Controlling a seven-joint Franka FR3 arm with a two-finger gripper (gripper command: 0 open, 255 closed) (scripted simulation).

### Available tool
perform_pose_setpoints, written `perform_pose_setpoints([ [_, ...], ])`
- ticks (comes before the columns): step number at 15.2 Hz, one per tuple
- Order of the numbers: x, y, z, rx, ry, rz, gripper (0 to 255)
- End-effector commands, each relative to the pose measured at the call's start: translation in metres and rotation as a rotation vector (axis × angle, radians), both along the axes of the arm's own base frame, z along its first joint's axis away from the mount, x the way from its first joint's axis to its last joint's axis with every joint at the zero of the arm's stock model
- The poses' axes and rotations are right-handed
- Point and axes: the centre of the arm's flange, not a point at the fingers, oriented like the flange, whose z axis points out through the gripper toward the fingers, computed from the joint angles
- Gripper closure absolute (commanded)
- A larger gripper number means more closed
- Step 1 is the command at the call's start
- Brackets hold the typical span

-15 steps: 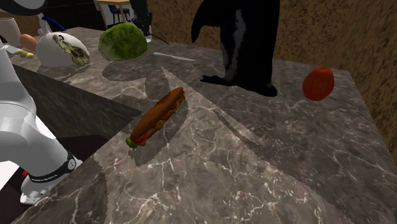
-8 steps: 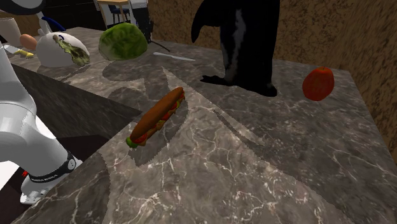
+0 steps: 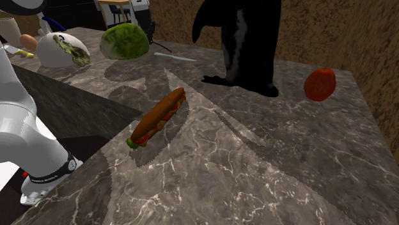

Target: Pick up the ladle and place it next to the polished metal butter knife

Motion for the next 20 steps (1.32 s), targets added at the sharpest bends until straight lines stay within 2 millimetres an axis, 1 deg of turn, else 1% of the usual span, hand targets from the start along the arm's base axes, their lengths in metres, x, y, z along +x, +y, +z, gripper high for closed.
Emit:
perform_pose_setpoints([
  [1, -0.002, -0.002, -0.010, -0.024, 0.017, 0.002, 255],
  [2, -0.002, -0.002, -0.010, -0.024, 0.017, 0.002, 255],
  [3, -0.002, -0.002, -0.010, -0.024, 0.017, 0.002, 0],
  [4, -0.002, -0.004, -0.010, -0.024, 0.017, 0.003, 0],
  [8, -0.002, -0.002, -0.010, -0.024, 0.017, 0.002, 0],
  [11, -0.003, -0.006, 0.029, -0.024, 0.017, 0.002, 0],
  [12, -0.004, -0.007, 0.040, -0.024, 0.017, 0.002, 0],
  [20, -0.004, -0.007, 0.040, -0.024, 0.017, 0.002, 0],
])
